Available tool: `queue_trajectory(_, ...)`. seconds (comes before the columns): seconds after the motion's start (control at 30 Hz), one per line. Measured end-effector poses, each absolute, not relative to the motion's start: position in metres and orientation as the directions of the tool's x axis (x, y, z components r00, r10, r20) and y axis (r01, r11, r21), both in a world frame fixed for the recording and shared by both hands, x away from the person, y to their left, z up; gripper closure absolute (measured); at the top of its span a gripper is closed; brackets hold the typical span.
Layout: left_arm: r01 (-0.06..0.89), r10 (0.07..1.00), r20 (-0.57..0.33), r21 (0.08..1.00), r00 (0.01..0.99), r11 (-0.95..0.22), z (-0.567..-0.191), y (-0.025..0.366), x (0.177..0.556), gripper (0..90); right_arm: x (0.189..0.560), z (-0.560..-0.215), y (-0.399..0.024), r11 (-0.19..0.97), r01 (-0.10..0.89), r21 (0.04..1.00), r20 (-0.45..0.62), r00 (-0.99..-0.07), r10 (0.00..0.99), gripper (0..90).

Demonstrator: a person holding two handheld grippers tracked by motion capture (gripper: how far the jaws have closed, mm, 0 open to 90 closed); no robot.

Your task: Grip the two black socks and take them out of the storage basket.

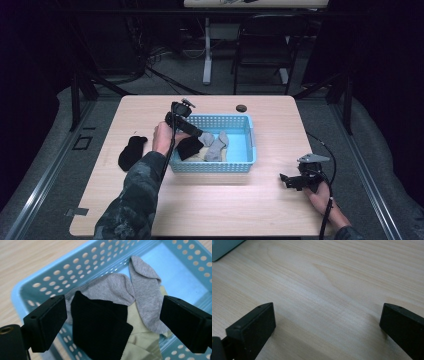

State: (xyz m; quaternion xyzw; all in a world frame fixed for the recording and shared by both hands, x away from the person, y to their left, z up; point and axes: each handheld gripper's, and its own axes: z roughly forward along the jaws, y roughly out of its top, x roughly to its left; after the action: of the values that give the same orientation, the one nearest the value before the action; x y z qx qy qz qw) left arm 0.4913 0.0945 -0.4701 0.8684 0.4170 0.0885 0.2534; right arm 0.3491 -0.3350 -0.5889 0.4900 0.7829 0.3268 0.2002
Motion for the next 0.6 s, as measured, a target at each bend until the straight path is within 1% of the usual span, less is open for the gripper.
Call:
queue_trajectory(0.13, 0.688, 0.77, -0.049, 0.489, 0.636, -0.537, -0.48, 0.086, 0.495, 14.4, 0.349, -0.589, -0.335, 0.307, 0.636, 0.708, 0.006, -0.44, 0.898, 0.0)
queue_trajectory(0.33, 0.725, 0.792, -0.041, 0.432, 0.61, -0.536, -0.498, 0.08, 0.498, 20.7, 0.349, -0.589, -0.335, 0.306, 0.636, 0.709, 0.005, -0.438, 0.899, 0.0)
queue_trajectory(0.4, 0.735, 0.798, -0.025, 0.408, 0.602, -0.542, -0.503, 0.079, 0.499, 23.0, 0.349, -0.589, -0.335, 0.307, 0.636, 0.708, 0.004, -0.438, 0.899, 0.0)
queue_trajectory(0.47, 0.743, 0.8, -0.032, 0.392, 0.6, -0.542, -0.507, 0.078, 0.501, 24.1, 0.349, -0.589, -0.335, 0.307, 0.636, 0.708, 0.004, -0.438, 0.899, 0.0)
queue_trajectory(0.57, 0.75, 0.802, -0.001, 0.357, 0.597, -0.557, -0.511, 0.074, 0.502, 28.7, 0.349, -0.589, -0.335, 0.308, 0.634, 0.709, 0.003, -0.439, 0.898, 0.0)
queue_trajectory(0.6, 0.754, 0.807, 0.013, 0.348, 0.591, -0.557, -0.512, 0.072, 0.502, 32.7, 0.349, -0.589, -0.335, 0.306, 0.634, 0.71, 0.004, -0.439, 0.898, 0.0)
